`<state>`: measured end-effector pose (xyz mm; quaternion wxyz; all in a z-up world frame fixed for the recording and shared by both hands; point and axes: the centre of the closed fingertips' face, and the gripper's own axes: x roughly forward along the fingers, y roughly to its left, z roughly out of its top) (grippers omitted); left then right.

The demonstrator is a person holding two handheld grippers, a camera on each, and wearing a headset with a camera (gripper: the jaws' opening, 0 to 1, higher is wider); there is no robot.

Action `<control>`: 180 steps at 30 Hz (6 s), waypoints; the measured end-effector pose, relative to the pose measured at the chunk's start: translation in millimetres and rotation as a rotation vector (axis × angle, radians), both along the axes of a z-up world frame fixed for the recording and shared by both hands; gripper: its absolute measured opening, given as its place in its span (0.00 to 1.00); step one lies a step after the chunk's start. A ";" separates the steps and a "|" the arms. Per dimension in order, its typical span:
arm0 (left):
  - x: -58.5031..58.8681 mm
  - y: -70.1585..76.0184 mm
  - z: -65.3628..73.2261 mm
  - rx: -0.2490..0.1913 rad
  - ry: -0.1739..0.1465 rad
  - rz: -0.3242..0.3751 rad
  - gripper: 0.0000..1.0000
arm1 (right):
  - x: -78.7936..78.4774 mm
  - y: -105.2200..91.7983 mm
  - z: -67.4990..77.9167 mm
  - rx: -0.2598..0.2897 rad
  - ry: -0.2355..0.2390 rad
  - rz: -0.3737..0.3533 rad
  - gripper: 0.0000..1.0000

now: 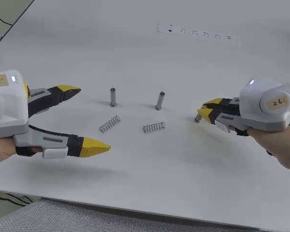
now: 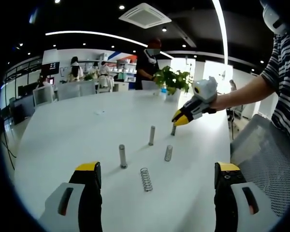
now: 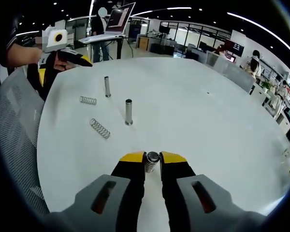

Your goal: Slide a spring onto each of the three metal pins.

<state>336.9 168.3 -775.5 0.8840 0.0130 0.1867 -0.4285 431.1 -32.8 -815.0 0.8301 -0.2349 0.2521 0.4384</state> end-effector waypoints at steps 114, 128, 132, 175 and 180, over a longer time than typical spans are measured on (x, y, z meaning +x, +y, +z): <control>-6.3 -0.6 -7.7 0.010 0.031 -0.024 0.96 | -57.5 95.1 -43.0 -0.415 0.126 0.723 0.18; -8.0 -4.4 -8.4 0.009 0.033 -0.038 0.96 | -61.3 92.3 -49.0 -0.394 0.140 0.695 0.13; -8.8 -6.9 -8.9 0.015 0.033 -0.051 0.96 | -65.0 92.1 -44.3 -0.380 0.134 0.691 0.13; -3.8 -90.9 3.4 -0.005 0.028 -0.327 0.65 | -95.5 87.5 22.6 -0.228 0.055 0.634 0.13; -3.0 -95.8 1.8 -0.024 0.035 -0.343 0.59 | -98.5 87.0 23.8 -0.229 0.052 0.640 0.13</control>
